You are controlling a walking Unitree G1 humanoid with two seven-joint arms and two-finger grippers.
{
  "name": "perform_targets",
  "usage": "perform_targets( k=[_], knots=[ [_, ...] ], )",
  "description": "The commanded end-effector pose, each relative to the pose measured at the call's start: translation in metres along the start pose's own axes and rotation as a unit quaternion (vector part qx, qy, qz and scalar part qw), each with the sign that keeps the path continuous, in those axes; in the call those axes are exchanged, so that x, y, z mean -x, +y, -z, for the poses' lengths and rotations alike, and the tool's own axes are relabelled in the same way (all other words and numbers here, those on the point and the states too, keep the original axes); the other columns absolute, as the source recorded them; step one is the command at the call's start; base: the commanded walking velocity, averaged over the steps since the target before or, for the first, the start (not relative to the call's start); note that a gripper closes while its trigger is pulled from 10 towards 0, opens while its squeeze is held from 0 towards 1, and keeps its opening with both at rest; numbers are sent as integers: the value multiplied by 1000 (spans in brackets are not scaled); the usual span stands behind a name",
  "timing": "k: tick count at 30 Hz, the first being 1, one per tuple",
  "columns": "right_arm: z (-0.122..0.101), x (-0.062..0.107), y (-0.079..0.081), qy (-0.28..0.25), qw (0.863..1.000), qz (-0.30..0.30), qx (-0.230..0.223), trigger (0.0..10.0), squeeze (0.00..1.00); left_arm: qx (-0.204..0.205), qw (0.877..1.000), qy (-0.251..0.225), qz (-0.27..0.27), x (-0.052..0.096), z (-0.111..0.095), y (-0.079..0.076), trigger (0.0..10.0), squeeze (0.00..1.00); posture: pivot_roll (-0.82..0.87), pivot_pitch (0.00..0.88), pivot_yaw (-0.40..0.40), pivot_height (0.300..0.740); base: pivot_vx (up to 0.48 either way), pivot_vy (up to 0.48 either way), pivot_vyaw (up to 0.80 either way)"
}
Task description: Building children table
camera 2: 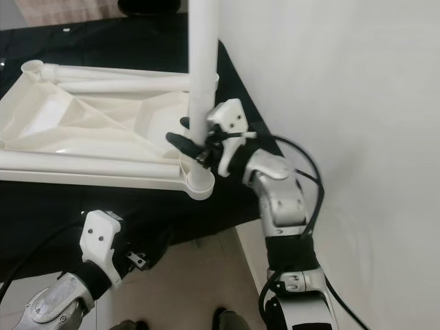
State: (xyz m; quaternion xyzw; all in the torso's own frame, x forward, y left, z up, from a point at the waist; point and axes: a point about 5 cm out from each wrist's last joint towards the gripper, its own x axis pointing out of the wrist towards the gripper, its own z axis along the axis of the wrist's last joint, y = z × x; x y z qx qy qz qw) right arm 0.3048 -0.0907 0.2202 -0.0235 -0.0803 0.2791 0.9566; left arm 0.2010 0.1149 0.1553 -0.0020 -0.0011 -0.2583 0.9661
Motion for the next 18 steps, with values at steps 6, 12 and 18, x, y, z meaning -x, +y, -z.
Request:
perform_targets(
  k=[6, 12, 18],
  knots=[
    [31, -12, -6, 62, 994, 79, -36, 10000, 1000, -1, 1000, 8, 2, -8, 6, 7, 10000, 0, 35, 201, -33, 740, 0, 0, 0],
    [24, -15, -17, 42, 995, 75, -45, 10000, 1000, -7, 1000, 2, -11, -13, 6, 11, 10000, 0, 36, 183, -41, 740, 0, 0, 0],
    [21, 17, -40, 43, 992, 116, -20, 10000, 1000, -18, 999, -2, -30, -19, 5, 19, 10000, 0, 18, 162, -40, 740, 0, 0, 0]
  ],
)
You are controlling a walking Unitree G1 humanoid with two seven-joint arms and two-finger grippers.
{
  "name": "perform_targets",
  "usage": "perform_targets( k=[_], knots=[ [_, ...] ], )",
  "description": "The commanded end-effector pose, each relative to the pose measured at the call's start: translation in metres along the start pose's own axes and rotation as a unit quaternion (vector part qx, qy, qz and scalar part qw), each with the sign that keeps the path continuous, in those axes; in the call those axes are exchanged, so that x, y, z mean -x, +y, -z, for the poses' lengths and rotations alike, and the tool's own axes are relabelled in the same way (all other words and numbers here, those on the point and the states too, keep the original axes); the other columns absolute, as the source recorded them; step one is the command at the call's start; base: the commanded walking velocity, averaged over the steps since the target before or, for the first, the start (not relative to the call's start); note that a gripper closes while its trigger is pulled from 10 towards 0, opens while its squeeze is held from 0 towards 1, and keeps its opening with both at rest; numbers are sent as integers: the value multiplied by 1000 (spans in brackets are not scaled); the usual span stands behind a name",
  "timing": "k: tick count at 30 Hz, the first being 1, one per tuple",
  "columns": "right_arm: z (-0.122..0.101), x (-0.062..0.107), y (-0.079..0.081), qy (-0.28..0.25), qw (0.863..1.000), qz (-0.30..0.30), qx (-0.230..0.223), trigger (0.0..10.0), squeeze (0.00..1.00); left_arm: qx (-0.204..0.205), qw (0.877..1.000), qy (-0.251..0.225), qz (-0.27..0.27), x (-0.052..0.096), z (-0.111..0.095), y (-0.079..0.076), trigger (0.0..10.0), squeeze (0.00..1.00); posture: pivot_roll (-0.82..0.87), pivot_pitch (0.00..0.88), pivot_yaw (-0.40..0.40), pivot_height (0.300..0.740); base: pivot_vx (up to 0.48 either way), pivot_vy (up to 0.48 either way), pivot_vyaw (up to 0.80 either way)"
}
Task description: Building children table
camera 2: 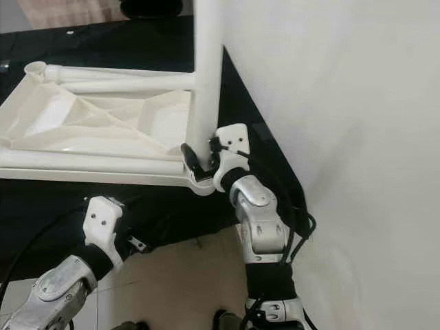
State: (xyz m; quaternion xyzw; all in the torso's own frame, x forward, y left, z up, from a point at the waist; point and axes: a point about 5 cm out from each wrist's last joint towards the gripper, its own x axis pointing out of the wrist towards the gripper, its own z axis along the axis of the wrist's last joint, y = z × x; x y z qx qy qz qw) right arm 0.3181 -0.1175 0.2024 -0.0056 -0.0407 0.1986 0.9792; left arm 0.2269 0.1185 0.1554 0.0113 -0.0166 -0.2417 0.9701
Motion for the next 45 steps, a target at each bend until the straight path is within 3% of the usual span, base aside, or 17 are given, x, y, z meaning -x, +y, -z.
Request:
perform_targets(
  k=[1, 3, 5, 6, 12, 13, 14, 15, 20, 23, 26, 30, 40, 45],
  knots=[
    [4, 18, -19, 11, 999, 43, 11, 10000, 1000, -4, 1000, 11, -14, 0, 6, 4, 10000, 0, 11, 158, -37, 740, 0, 0, 0],
    [16, 46, -28, 35, 997, 66, 26, 10000, 1000, -11, 998, 11, -54, -3, 5, 16, 10000, 0, -6, 149, -35, 740, 0, 0, 0],
    [16, 46, -28, 35, 997, 66, 26, 10000, 1000, -11, 998, 11, -54, -3, 5, 16, 10000, 0, -6, 149, -35, 740, 0, 0, 0],
    [25, 70, -28, 50, 995, 81, 33, 10000, 1000, -15, 996, 14, -87, -3, 6, 26, 10000, 0, -21, 136, -37, 740, 0, 0, 0],
    [35, 94, -17, 71, 993, 85, 42, 10000, 1000, -39, 992, 26, -114, -1, 9, 32, 10000, 0, -30, 117, -39, 740, 0, 0, 0],
    [39, 100, -11, 83, 992, 79, 49, 10000, 827, -47, 991, 31, -121, 0, 11, 33, 10000, 0, -35, 109, -37, 740, 0, 0, 0],
    [39, 100, -11, 83, 992, 79, 49, 10000, 827, -47, 991, 31, -121, 0, 11, 33, 10000, 0, -35, 109, -37, 740, 0, 0, 0],
    [42, 103, -8, 88, 992, 74, 52, 10000, 0, -56, 990, 35, -126, 2, 13, 34, 10000, 0, -35, 102, -37, 740, 0, 0, 0],
    [47, 97, -5, 108, 993, 29, 39, 10000, 0, -65, 989, 41, -126, 6, 15, 33, 10000, 0, -21, 79, -27, 740, 0, 0, 0],
    [49, 91, 13, 113, 989, -96, 22, 10000, 0, -79, 990, 46, -110, 10, 17, 25, 10000, 0, -11, 72, -20, 740, 0, 0, 0],
    [49, 89, 19, 102, 985, -137, 16, 10000, 0, -85, 989, 49, -109, 9, 19, 22, 10000, 0, -8, 69, -13, 740, 0, 480, 0],
    [51, 77, 13, 90, 989, -114, -10, 10000, 0, -110, 986, 46, -116, 2, 19, 20, 10000, 0, 0, 68, -16, 740, 0, 480, 0],
    [55, 69, 15, 82, 986, -141, -25, 10000, 0, -123, 984, 49, -115, -6, 21, 26, 10000, 0, 6, 51, -13, 740, 0, 480, 0],
    [55, 60, 5, 60, 993, -99, -24, 10000, 0, -124, 984, 47, -118, -12, 22, 28, 10000, 0, 0, 30, -14, 740, 0, 480, 0]
  ],
)
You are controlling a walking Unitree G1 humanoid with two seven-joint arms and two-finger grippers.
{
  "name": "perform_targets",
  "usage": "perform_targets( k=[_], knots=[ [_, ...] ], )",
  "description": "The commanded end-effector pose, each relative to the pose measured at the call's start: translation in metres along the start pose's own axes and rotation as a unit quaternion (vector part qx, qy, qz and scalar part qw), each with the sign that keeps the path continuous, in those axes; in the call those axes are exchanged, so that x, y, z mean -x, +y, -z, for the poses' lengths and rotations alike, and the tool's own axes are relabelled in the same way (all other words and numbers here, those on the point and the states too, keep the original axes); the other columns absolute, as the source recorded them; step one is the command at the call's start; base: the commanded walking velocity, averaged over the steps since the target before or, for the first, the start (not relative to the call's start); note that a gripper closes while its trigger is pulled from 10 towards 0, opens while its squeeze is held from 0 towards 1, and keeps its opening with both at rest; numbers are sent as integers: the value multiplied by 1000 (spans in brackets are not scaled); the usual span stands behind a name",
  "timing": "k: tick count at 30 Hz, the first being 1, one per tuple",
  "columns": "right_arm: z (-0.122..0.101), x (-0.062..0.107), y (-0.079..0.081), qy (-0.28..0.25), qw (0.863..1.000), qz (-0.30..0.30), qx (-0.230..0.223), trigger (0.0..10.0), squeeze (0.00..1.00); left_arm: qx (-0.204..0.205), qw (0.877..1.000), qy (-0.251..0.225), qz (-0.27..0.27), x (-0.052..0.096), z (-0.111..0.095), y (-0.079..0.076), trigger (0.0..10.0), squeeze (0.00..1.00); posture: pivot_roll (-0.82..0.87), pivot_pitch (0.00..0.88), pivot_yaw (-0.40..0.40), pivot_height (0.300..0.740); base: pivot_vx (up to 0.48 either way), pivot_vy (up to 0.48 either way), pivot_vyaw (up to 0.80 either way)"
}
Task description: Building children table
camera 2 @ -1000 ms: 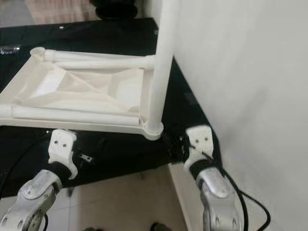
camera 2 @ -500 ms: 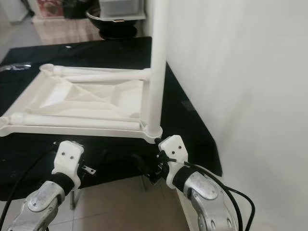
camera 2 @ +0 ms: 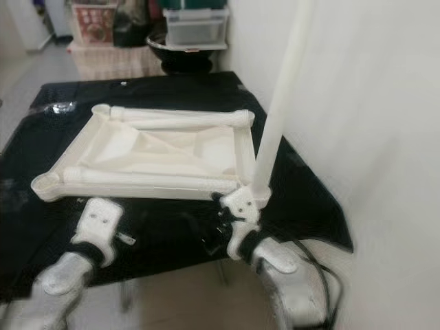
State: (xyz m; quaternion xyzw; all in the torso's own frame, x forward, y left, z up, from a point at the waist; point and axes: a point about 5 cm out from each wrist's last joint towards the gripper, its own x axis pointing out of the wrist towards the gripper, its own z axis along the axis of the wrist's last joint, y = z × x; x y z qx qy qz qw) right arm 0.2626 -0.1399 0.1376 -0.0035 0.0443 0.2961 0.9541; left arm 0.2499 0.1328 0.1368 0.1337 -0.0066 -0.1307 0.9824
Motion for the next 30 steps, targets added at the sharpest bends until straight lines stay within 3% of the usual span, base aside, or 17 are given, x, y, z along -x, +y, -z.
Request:
perform_targets(
  k=[1, 10, 18, 30],
  knots=[
    [-5, -4, 1, -21, 1000, 1, 1, 10000, 0, -7, 1000, 7, -9, 0, 4, 4, 10000, 0, 0, 30, -14, 740, 0, 480, 0],
    [-5, -11, -13, -34, 998, 57, 6, 10000, 0, 1, 1000, 8, -3, -5, 8, 4, 10000, 0, -4, 16, -15, 740, 0, 480, 0],
    [-5, -15, -18, -40, 996, 79, 9, 10000, 0, 37, 999, 11, -4, -8, 11, 8, 10000, 0, -10, 22, -12, 740, 0, 475, 0],
    [-3, -16, -23, -41, 996, 84, 4, 10000, 0, 41, 999, -7, 0, -11, 8, 5, 10000, 0, -25, 19, -30, 740, 0, 0, 0]
  ],
)
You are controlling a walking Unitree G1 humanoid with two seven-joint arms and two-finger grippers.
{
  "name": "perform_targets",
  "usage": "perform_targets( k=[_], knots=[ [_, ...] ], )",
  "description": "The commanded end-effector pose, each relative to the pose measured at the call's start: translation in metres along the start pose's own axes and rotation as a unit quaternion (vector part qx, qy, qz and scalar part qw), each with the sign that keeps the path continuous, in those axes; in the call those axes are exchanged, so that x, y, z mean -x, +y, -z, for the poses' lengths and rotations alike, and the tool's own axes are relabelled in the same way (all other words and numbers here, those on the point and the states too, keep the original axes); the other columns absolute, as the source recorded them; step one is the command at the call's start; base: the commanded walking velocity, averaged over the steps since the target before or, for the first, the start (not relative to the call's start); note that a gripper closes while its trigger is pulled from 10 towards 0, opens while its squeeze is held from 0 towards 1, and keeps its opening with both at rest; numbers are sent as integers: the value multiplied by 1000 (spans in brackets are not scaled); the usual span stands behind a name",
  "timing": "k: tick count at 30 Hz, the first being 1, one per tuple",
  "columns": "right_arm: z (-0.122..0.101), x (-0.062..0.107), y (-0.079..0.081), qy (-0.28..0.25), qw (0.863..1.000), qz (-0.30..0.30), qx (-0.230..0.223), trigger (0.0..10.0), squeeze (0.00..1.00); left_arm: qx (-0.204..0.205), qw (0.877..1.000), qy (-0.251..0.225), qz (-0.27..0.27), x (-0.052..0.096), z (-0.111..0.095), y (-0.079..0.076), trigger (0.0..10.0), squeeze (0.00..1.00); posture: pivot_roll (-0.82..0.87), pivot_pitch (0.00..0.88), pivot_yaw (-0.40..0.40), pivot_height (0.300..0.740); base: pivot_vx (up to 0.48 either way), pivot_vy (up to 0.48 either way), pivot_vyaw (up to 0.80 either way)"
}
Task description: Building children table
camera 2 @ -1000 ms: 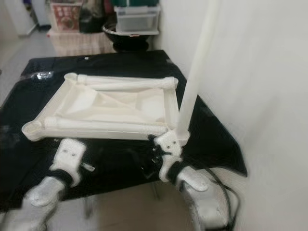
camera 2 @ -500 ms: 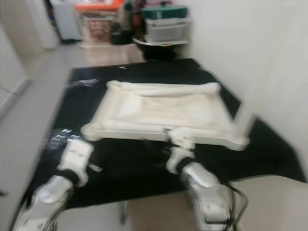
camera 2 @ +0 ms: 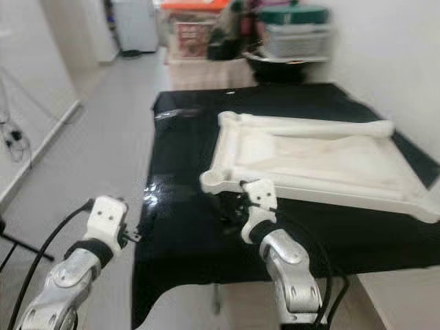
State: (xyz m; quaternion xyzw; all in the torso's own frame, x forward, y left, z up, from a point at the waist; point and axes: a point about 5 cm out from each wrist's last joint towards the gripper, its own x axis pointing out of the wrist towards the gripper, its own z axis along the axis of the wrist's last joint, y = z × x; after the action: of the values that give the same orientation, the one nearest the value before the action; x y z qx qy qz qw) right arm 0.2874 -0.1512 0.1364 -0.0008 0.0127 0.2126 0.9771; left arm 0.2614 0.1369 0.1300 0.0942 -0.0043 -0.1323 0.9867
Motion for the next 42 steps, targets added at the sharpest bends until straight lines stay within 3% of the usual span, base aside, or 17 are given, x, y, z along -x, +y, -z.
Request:
perform_targets(
  k=[1, 42],
  knots=[
    [-2, -2, -1, -8, 1000, -2, 0, 10000, 0, 3, 1000, -6, -2, -1, -1, -1, 10000, 0, -28, 20, -35, 740, 0, 0, 0],
    [1, -6, -3, -8, 1000, -6, -16, 10000, 0, 16, 1000, -17, 5, -5, -2, 0, 10000, 0, -34, 19, -25, 740, 0, 0, 0]
  ],
)
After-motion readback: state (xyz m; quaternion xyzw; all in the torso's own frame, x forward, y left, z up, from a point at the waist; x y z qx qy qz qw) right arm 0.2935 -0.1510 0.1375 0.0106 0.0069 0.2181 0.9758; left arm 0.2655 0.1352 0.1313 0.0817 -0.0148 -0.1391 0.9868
